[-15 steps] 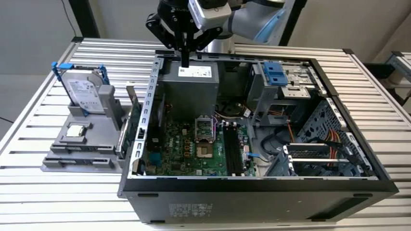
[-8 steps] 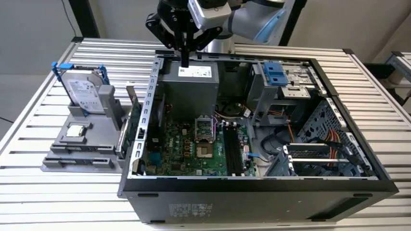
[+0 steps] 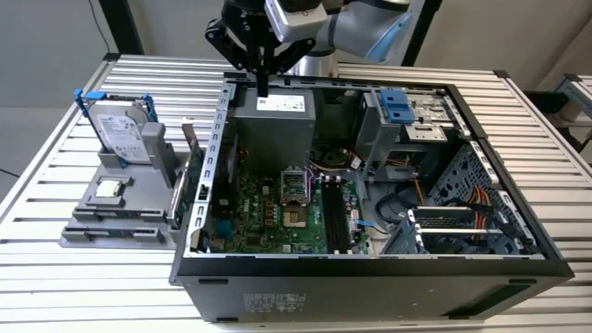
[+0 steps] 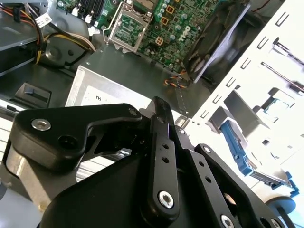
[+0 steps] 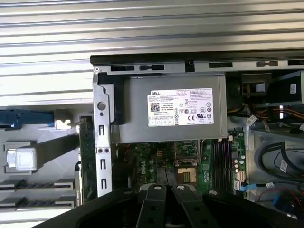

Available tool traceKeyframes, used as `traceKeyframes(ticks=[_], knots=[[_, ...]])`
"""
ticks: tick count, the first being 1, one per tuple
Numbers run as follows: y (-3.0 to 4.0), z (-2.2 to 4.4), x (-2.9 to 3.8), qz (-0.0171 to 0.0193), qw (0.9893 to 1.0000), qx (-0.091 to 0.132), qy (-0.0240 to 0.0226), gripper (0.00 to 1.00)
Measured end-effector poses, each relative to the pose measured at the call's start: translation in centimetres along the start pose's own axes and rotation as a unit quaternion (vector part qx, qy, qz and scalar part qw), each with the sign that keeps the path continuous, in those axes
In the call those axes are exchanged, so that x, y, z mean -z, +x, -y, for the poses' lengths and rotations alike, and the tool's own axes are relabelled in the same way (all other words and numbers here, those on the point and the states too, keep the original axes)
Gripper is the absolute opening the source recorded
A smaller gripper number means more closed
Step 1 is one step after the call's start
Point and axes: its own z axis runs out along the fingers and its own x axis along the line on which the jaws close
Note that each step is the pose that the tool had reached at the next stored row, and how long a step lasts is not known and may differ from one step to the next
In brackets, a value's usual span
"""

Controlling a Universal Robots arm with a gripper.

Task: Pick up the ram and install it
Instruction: 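Reach for the ram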

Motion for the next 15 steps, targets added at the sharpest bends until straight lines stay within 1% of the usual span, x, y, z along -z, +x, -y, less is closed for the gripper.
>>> traceKeyframes(ticks=[4, 15], knots=[[0.45, 0.03, 0.01, 0.0, 1.0, 0.0, 0.0, 0.0], [2.09, 0.15, 0.05, 0.0, 1.0, 0.0, 0.0, 0.0]])
